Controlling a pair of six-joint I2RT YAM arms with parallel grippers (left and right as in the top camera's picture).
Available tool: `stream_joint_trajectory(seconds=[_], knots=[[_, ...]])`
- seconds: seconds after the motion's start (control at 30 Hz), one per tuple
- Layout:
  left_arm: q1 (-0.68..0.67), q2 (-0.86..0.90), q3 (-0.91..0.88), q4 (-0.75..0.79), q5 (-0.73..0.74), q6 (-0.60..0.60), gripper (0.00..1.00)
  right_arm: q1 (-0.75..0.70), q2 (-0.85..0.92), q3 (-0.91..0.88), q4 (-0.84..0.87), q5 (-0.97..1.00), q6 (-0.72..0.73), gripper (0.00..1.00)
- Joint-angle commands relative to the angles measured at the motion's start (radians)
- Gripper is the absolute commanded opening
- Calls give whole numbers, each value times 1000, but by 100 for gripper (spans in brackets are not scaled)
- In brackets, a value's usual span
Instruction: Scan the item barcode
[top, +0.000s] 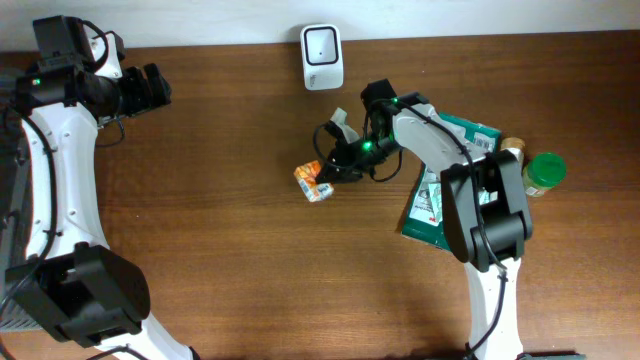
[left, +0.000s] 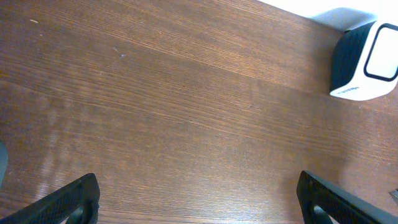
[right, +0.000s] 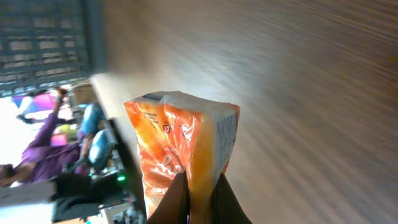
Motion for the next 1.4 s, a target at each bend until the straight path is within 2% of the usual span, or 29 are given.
stream_joint_trajectory(seconds=[0.0,0.33,0.47,0.77,0.87,0.97,1.13,1.2,1.3,1.37], knots=[[1,8,-3,1,3,-6,99,-9,-100,-5,-2,-183,-42,4],[1,8,-3,1,3,-6,99,-100,-197,-5,-3,-577,-48,4],[1,8,-3,1,3,-6,99,-146,-231,-3,-20,-576,43,4],[1,8,-3,1,3,-6,99,-220,-388,-3,-57,-542,37,4],[1,8,-3,1,3,-6,99,-219,-417,-3,-57,-424,38,4],[1,8,-3,1,3,-6,99,-195,-422,-3,-66,-218,42,4],[1,8,-3,1,3,-6,99,-95,-422,-3,-59,361,193,4],[1,8,-3,1,3,-6,99,-64,-422,3,-49,516,242,4],[1,8,-3,1,3,-6,99,-27,-412,83,-53,714,252,4],[1,8,-3,1,3,-6,99,-2,-381,198,-70,875,248,4]])
